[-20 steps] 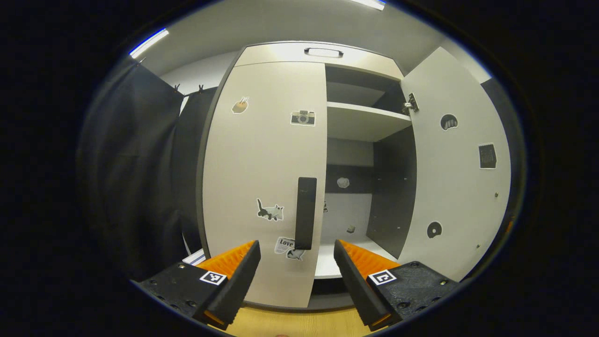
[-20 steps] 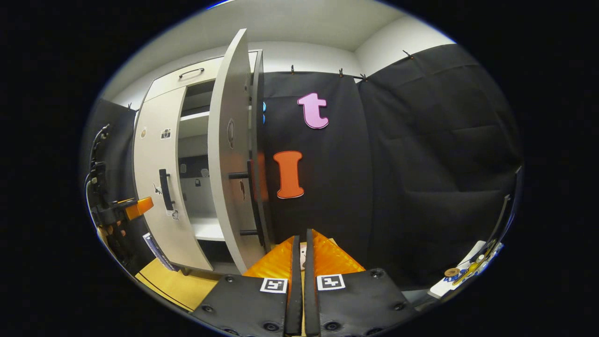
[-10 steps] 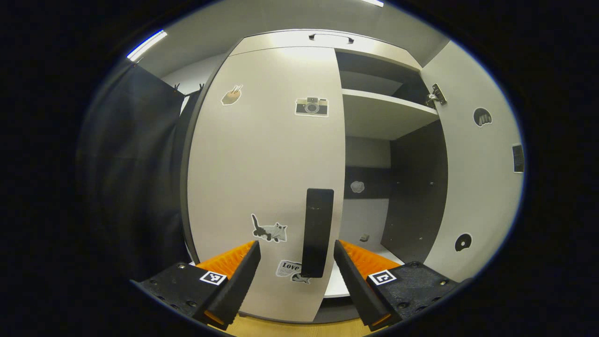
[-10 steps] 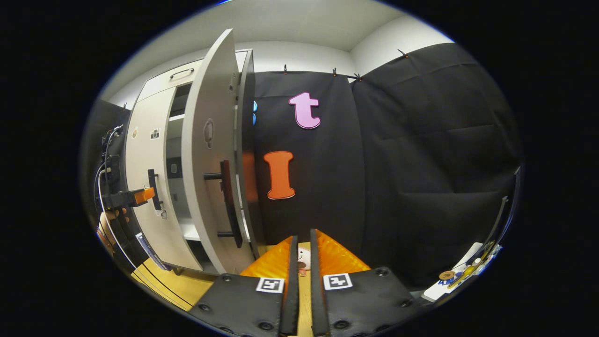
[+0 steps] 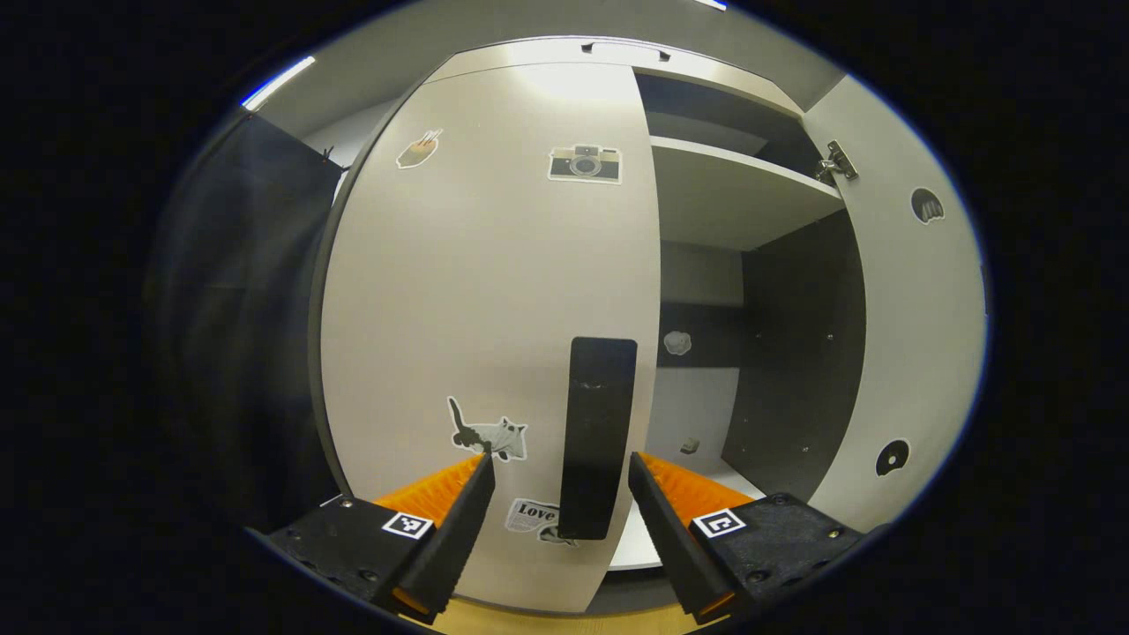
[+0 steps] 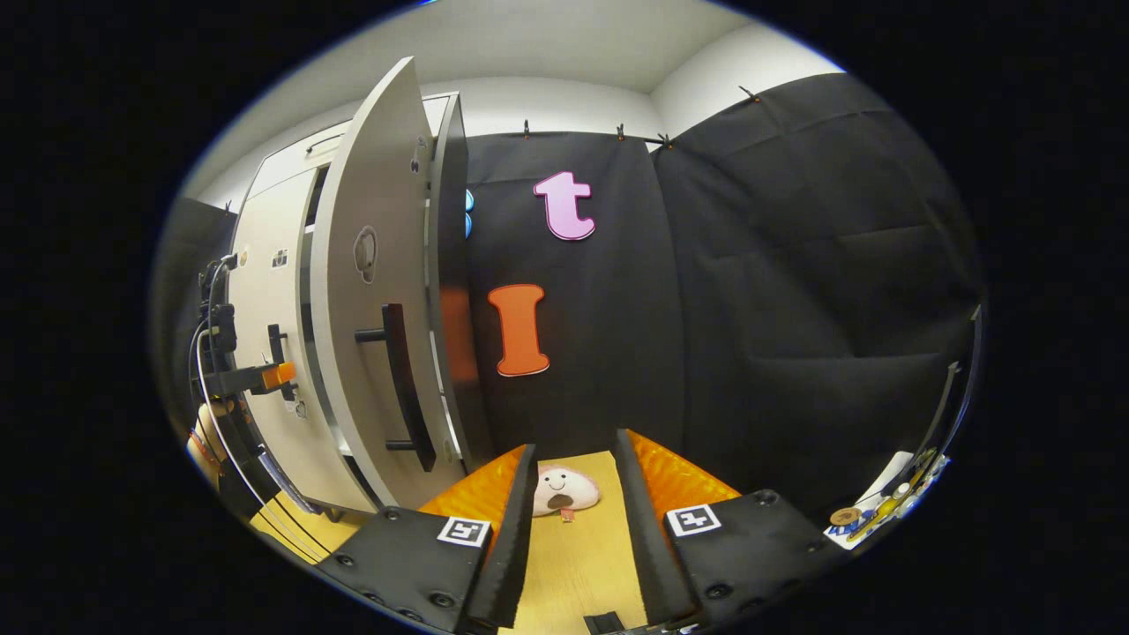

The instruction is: Open the right door of the double-door shoe cabinet with the right hand, and open the left door with the left hand.

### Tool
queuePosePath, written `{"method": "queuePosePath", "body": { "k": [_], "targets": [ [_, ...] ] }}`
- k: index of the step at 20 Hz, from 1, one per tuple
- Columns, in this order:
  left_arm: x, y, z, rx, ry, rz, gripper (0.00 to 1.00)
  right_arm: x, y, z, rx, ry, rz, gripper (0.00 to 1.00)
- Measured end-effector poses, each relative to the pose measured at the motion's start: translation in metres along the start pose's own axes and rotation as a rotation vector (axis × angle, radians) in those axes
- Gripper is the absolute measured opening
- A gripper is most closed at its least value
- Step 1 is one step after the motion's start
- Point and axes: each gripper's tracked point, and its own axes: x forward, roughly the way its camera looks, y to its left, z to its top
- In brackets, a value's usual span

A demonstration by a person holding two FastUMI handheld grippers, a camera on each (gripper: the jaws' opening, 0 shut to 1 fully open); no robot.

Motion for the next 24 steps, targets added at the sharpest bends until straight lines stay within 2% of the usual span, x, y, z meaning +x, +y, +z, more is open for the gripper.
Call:
{"method": "queuePosePath", "body": {
  "k": [1,2,3,5,7,8,9,10,13,14,16,24],
  "targets": [
    [0.002,0.0,-0.001,0.006,0.003,0.001,0.9,0.0,0.002,0.001,0.003,-0.003,0.008,0.7],
    [0.003,0.0,-0.001,0.01,0.003,0.001,0.84,0.0,0.004,0.0,0.005,-0.005,0.013,0.62],
    [0.004,0.0,0.0,0.012,0.001,0.001,0.8,0.0,0.004,0.0,0.006,-0.007,0.015,0.66],
    [0.004,-0.006,0.0,0.008,0.0,-0.022,0.71,0.001,0.004,0.001,0.008,-0.012,0.008,0.65],
    [0.005,-0.014,0.0,-0.003,0.0,-0.059,0.58,0.001,0.004,0.003,0.019,-0.02,-0.009,0.79],
    [0.004,-0.016,0.0,0.0,0.002,-0.062,0.45,0.001,0.005,0.003,0.025,-0.022,-0.014,0.85],
    [0.006,-0.016,-0.002,0.011,0.004,-0.056,0.36,-0.001,0.008,0.002,0.03,-0.021,-0.01,0.92],
    [0.004,-0.016,-0.001,0.02,0.001,-0.053,0.33,0.001,0.011,0.001,0.032,-0.016,-0.011,0.98],
    [0.002,-0.015,-0.003,-0.012,0.001,-0.034,0.27,-0.004,0.012,-0.002,0.023,-0.002,-0.022,0.99],
    [0.001,-0.014,-0.004,-0.013,0.006,-0.029,0.22,-0.006,0.011,-0.004,0.031,0.004,-0.036,0.99],
    [-0.005,-0.013,-0.005,0.012,0.013,-0.039,0.17,-0.007,0.014,-0.003,0.064,0.004,-0.047,0.99],
    [-0.051,0.0,-0.004,0.006,0.019,-0.168,0.16,-0.025,0.038,0.004,0.049,-0.04,-0.06,0.99]
  ]
}}
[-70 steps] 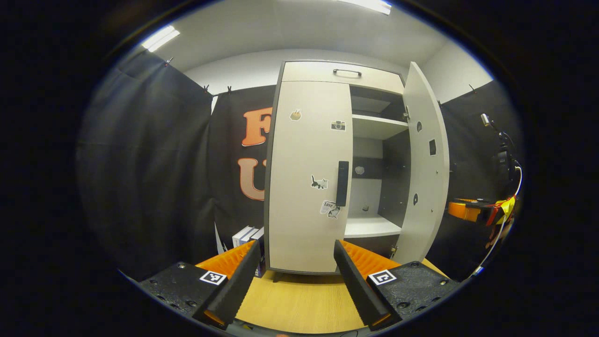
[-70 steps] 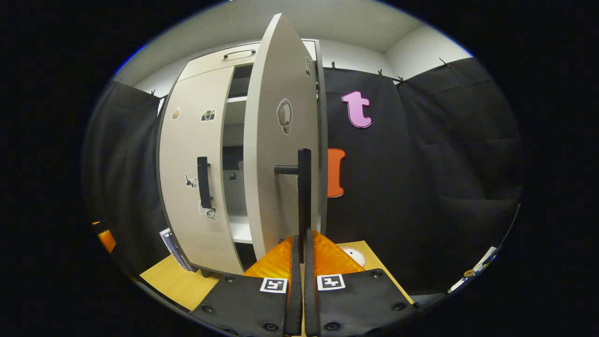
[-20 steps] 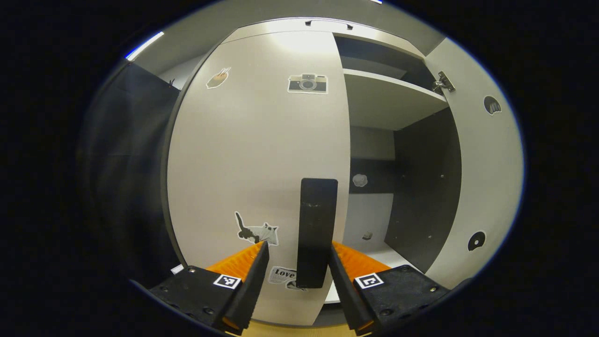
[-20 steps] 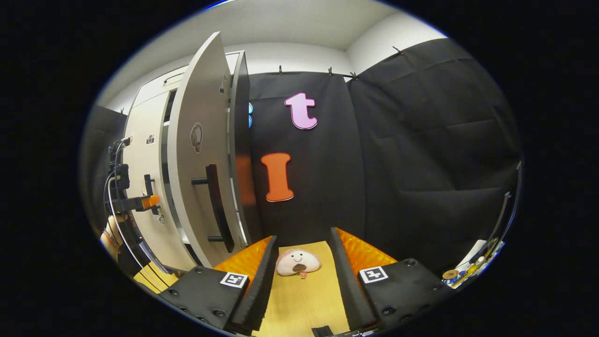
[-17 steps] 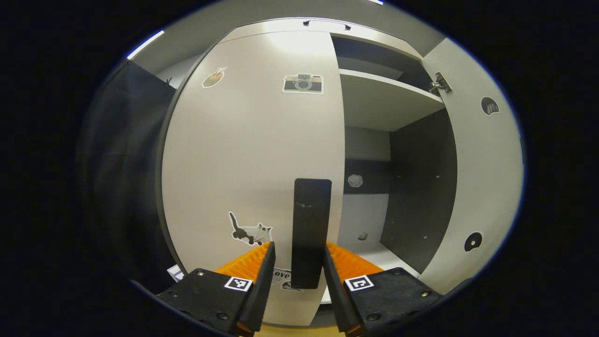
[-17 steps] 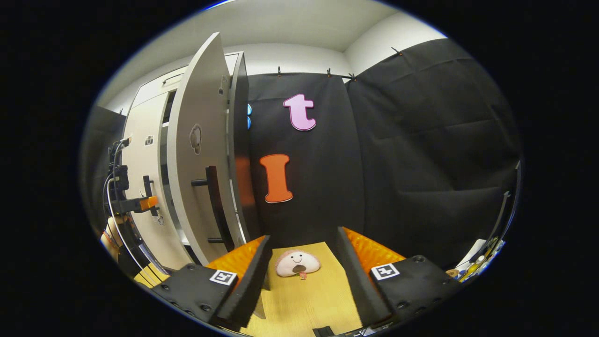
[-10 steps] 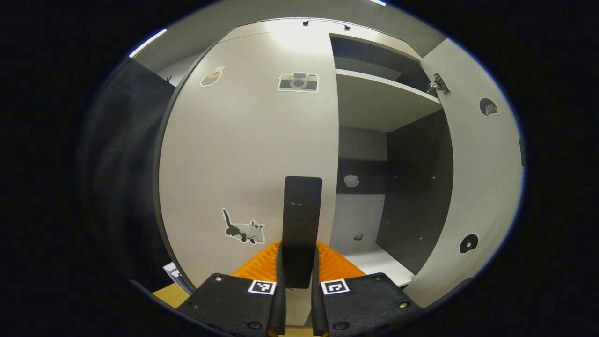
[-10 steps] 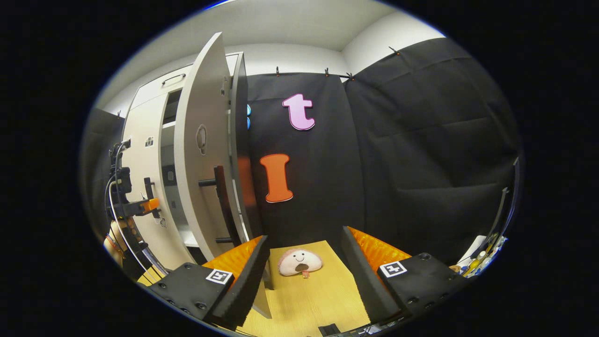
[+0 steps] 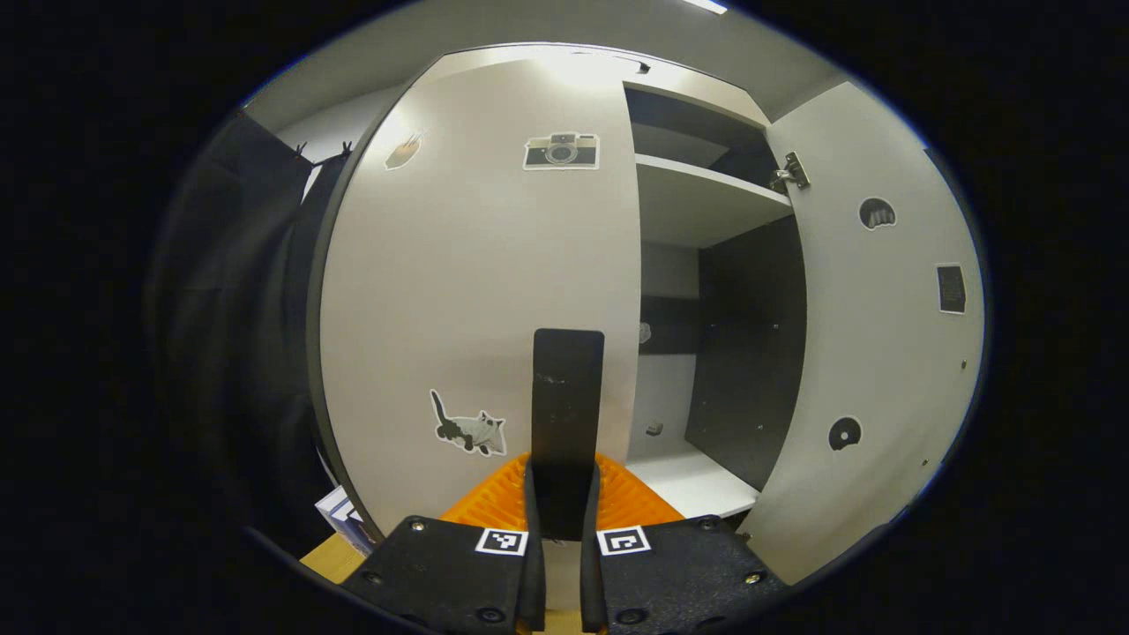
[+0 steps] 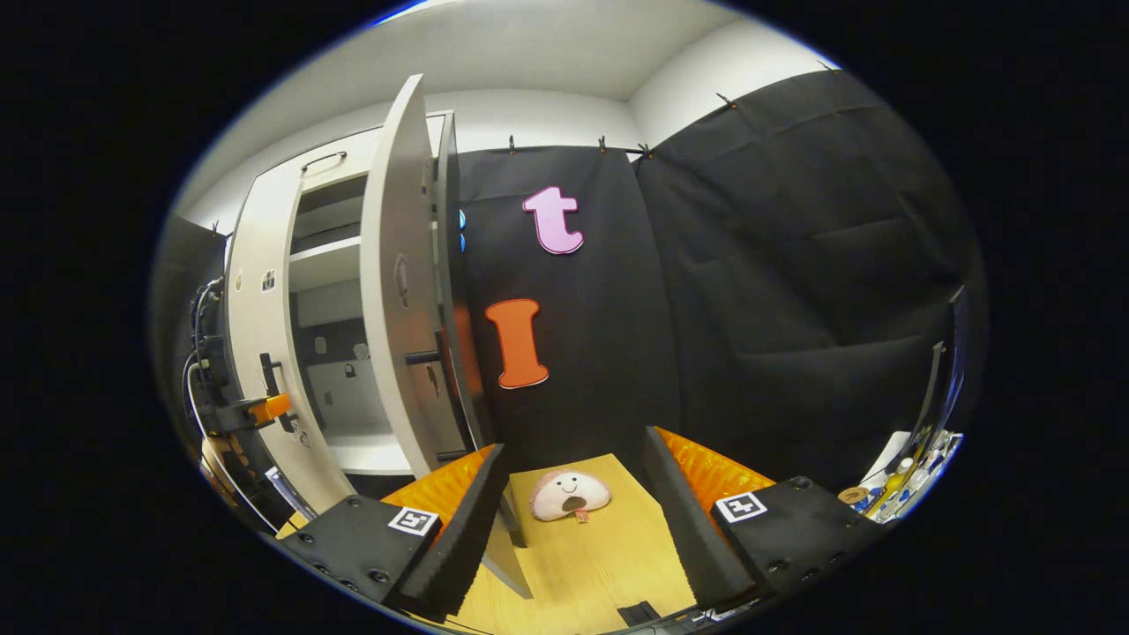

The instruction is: Open the right door of the double-door shoe cabinet with the right hand, and open the left door with the left hand.

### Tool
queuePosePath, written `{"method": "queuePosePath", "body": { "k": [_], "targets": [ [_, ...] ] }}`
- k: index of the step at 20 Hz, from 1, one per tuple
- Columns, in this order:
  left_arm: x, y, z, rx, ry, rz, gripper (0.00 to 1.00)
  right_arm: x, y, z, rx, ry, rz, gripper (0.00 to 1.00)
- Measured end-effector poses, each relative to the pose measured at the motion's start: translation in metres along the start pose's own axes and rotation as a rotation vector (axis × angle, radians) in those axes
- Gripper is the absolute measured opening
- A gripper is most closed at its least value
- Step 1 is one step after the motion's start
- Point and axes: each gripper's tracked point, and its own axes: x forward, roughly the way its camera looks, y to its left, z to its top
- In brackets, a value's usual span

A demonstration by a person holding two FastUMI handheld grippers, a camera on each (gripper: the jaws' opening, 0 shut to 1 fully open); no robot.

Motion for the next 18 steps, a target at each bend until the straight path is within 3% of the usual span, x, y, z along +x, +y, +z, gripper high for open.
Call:
{"method": "queuePosePath", "body": {
  "k": [3,4,5,6,8,9,10,11,12,13,18],
  "targets": [
    [-0.02,0.008,-0.001,-0.021,-0.004,-0.042,0.16,-0.009,0.019,-0.002,-0.003,-0.007,0.007,0.99],
    [-0.024,0.01,-0.002,-0.027,-0.007,-0.052,0.16,-0.012,0.026,-0.003,-0.003,-0.008,0.011,0.89],
    [-0.029,0.012,-0.002,-0.028,-0.013,-0.059,0.16,-0.016,0.033,-0.004,-0.007,-0.013,0.013,0.89],
    [-0.034,0.015,-0.002,-0.026,-0.02,-0.064,0.16,-0.019,0.039,-0.005,-0.01,-0.022,0.012,0.99],
    [-0.048,0.022,0.0,-0.029,-0.023,-0.068,0.16,-0.025,0.053,-0.008,-0.021,-0.023,0.022,0.99],
    [-0.055,0.026,0.0,-0.034,-0.02,-0.071,0.16,-0.029,0.058,-0.009,-0.027,-0.016,0.035,0.89],
    [-0.06,0.029,0.0,-0.037,-0.017,-0.077,0.16,-0.032,0.063,-0.009,-0.033,-0.019,0.043,0.89],
    [-0.064,0.032,0.0,-0.04,-0.016,-0.083,0.16,-0.036,0.065,-0.007,-0.039,-0.025,0.044,0.99],
    [-0.069,0.035,0.001,-0.041,-0.017,-0.087,0.16,-0.037,0.068,-0.004,-0.045,-0.029,0.046,0.99],
    [-0.073,0.038,0.001,-0.038,-0.017,-0.089,0.16,-0.038,0.069,-0.003,-0.049,-0.032,0.045,0.89],
    [-0.091,0.052,0.004,-0.008,-0.018,-0.075,0.15,-0.037,0.079,-0.005,-0.043,-0.026,0.058,0.89]
  ]
}}
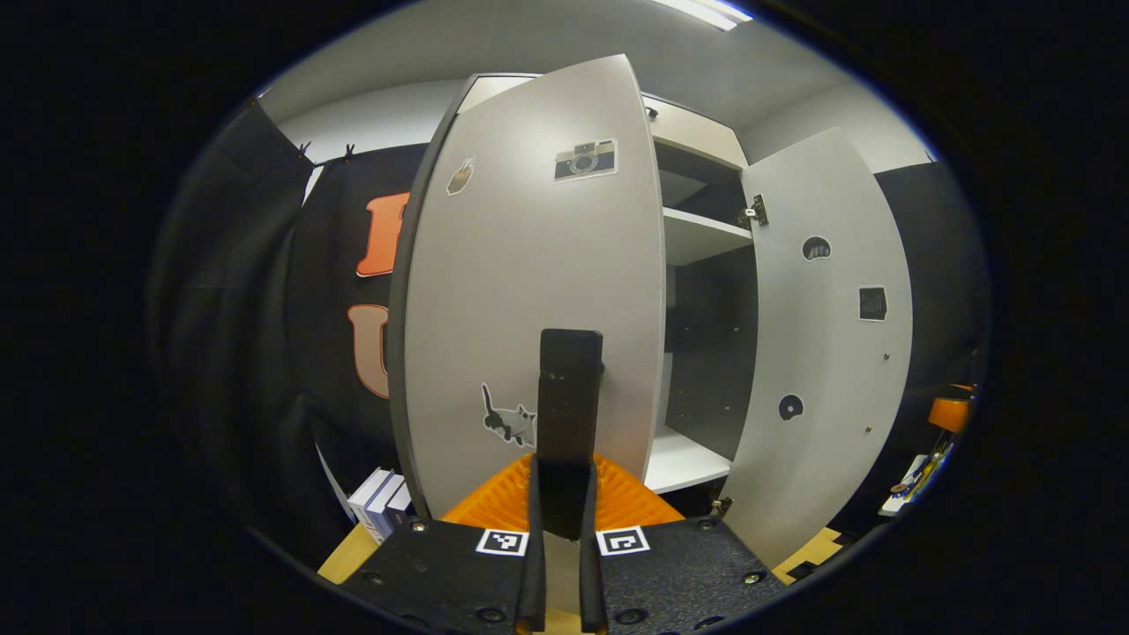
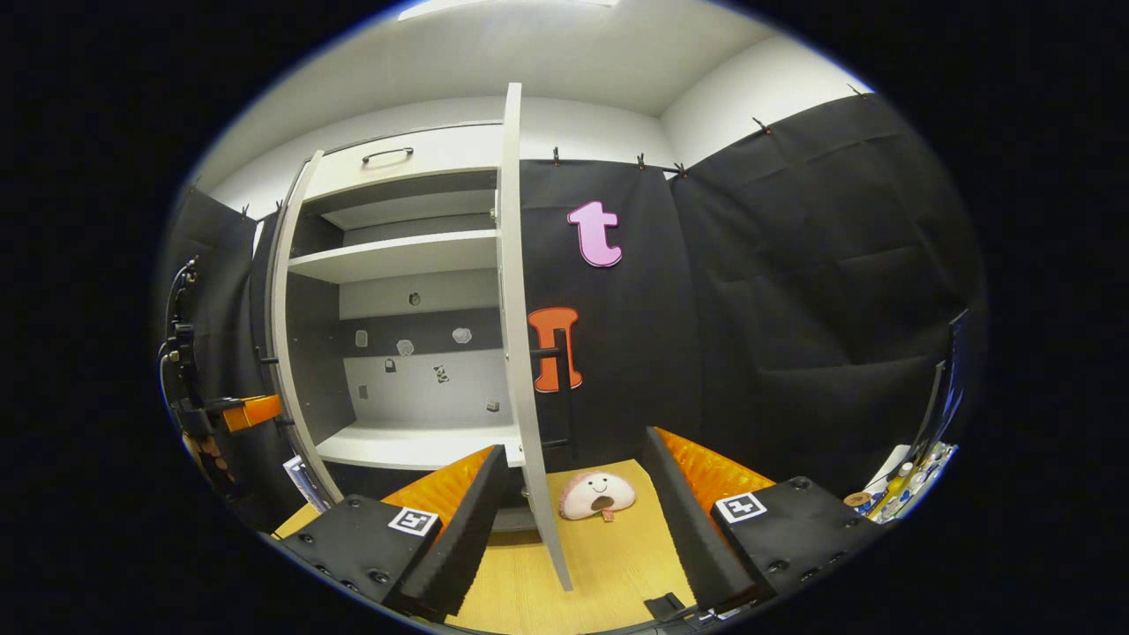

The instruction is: Open the right door of the double-door shoe cabinet with the right hand, and open the left door with the left hand.

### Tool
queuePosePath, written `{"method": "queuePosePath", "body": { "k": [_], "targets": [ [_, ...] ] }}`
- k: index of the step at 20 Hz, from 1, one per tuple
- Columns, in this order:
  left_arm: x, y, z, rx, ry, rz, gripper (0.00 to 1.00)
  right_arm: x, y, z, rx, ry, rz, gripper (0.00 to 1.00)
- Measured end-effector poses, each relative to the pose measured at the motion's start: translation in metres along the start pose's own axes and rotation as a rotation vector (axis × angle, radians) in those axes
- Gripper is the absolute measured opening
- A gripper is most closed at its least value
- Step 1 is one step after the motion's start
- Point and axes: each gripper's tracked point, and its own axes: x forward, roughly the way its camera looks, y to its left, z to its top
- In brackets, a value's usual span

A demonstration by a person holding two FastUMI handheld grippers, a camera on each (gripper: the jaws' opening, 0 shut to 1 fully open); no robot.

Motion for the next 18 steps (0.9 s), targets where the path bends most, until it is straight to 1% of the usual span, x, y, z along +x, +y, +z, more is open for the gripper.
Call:
{"method": "queuePosePath", "body": {
  "k": [5,7,8,11,13,15,16,17,18],
  "targets": [
    [-0.015,0.016,0.001,0.021,0.0,0.021,0.15,0.004,0.011,-0.001,-0.002,0.002,0.023,0.89],
    [-0.02,0.022,0.002,0.029,0.001,0.033,0.13,0.005,0.016,-0.002,-0.003,-0.001,0.032,0.89],
    [-0.024,0.025,0.002,0.031,0.001,0.04,0.13,0.006,0.017,-0.003,-0.002,0.0,0.037,0.98],
    [-0.033,0.035,0.004,0.045,-0.005,0.071,0.12,0.008,0.022,-0.004,0.0,0.005,0.051,0.98],
    [-0.041,0.045,0.006,0.066,-0.01,0.097,0.1,0.008,0.024,-0.002,-0.008,0.0,0.06,0.94],
    [-0.047,0.055,0.007,0.062,-0.009,0.119,0.07,0.008,0.028,-0.002,-0.014,-0.007,0.072,0.91],
    [-0.05,0.059,0.008,0.052,-0.007,0.12,0.06,0.009,0.031,-0.001,-0.014,-0.008,0.078,0.99],
    [-0.052,0.062,0.009,0.035,-0.007,0.12,0.05,0.009,0.035,0.0,-0.01,-0.008,0.086,0.88],
    [-0.053,0.064,0.008,0.017,-0.009,0.12,0.05,0.009,0.038,0.001,-0.006,-0.008,0.092,0.88]
  ]
}}
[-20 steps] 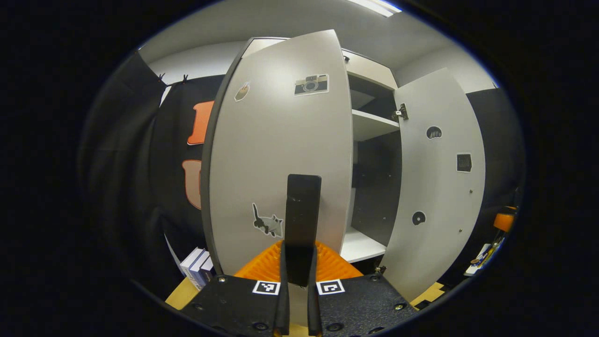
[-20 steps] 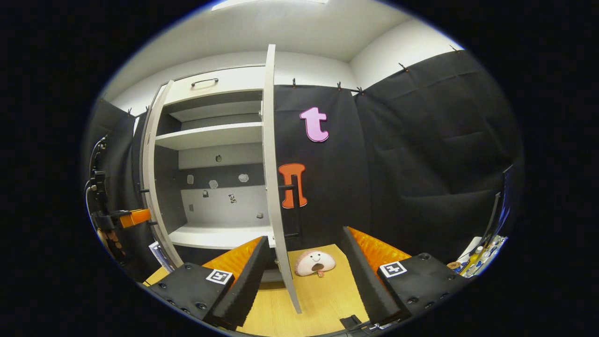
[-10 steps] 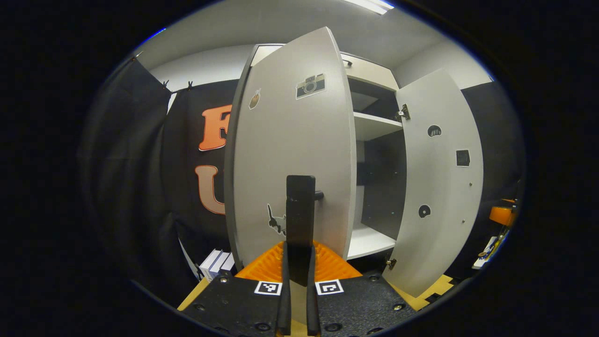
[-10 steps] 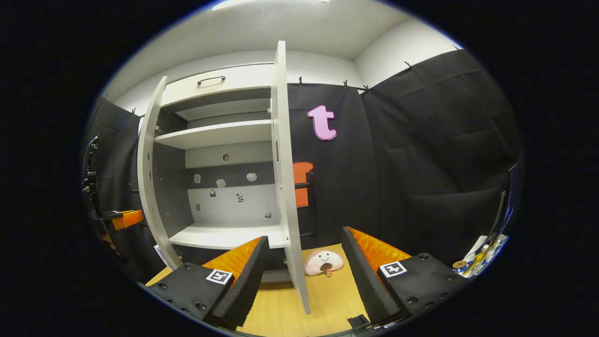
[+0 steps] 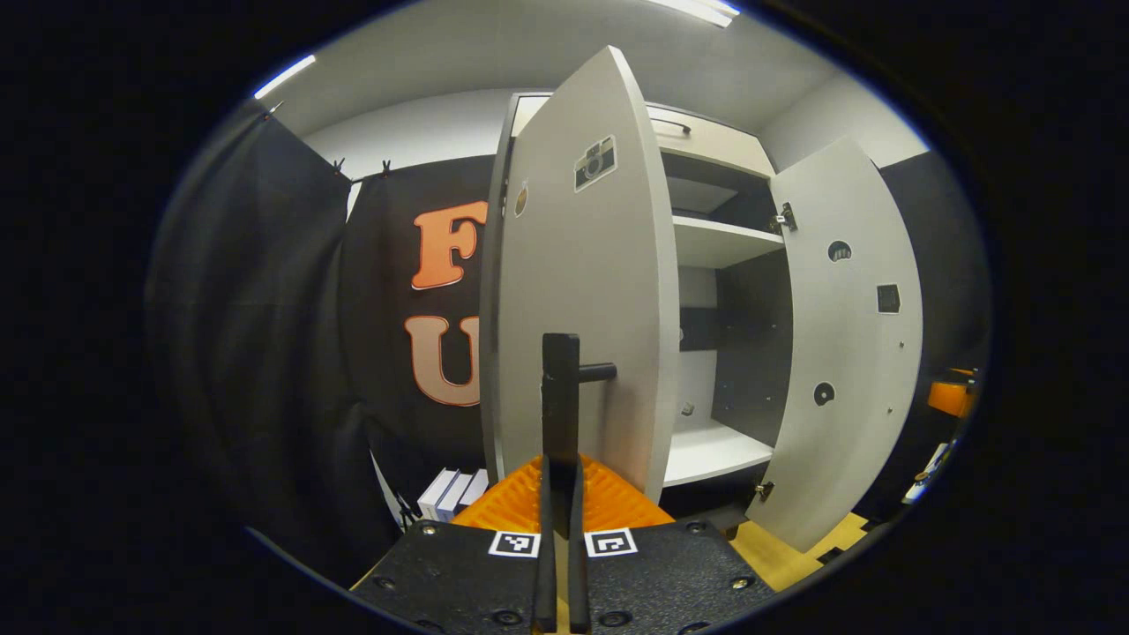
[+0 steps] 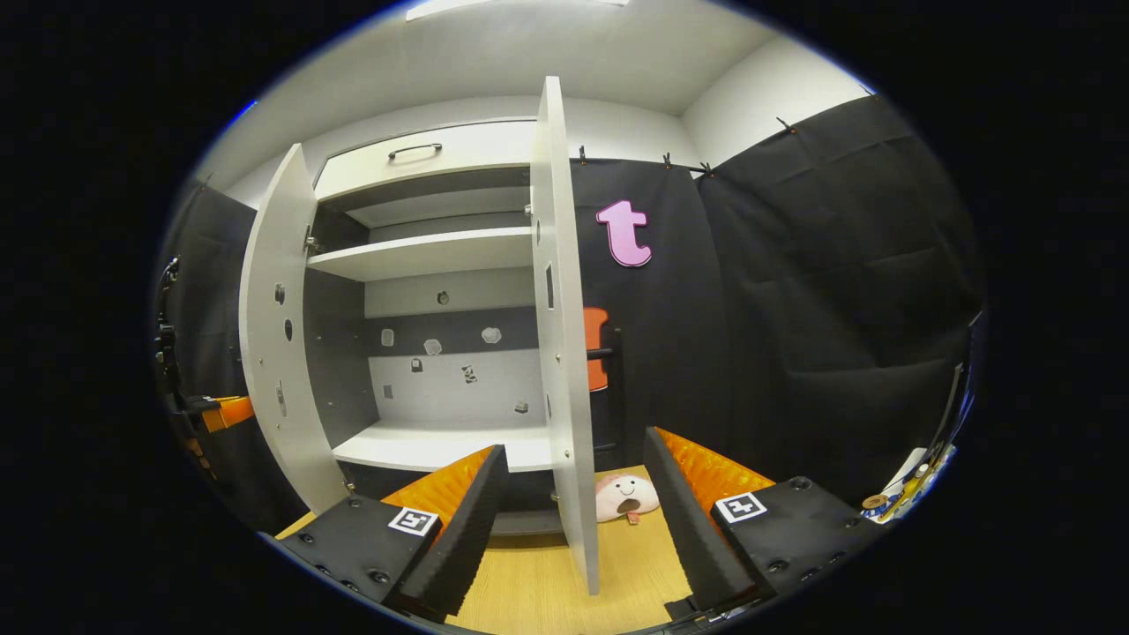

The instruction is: Open the right door of the double-door shoe cabinet with the right hand, and open the left door with the left hand.

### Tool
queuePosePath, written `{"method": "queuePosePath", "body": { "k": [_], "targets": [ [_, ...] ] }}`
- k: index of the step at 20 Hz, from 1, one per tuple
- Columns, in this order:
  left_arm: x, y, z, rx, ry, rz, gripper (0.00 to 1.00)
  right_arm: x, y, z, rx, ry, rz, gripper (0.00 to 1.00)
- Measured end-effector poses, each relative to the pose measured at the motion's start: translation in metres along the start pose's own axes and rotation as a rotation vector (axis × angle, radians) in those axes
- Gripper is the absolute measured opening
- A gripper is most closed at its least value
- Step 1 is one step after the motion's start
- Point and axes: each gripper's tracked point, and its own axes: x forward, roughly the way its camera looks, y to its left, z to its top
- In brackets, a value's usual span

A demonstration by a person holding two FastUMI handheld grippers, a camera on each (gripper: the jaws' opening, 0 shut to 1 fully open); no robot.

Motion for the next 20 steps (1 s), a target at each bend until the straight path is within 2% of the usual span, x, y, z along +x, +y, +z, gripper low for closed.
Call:
{"method": "queuePosePath", "body": {
  "k": [1,4,5,14,20],
  "targets": [
    [-0.001,0.001,0.001,-0.013,-0.002,0.001,0.05,0.0,0.002,-0.001,0.003,0.003,0.006,0.99],
    [-0.003,0.007,0.0,0.006,-0.004,0.015,0.05,-0.005,0.006,-0.005,-0.01,0.009,0.023,0.98],
    [-0.005,0.009,0.001,0.009,-0.005,0.018,0.05,-0.007,0.007,-0.005,-0.016,0.006,0.027,0.88],
    [-0.014,0.04,-0.003,-0.008,-0.011,0.046,0.05,-0.015,0.008,-0.006,-0.031,0.011,0.041,0.89],
    [-0.015,0.074,-0.003,-0.029,-0.018,0.128,0.04,-0.015,0.024,-0.006,-0.028,0.012,0.08,0.89]
  ]
}}
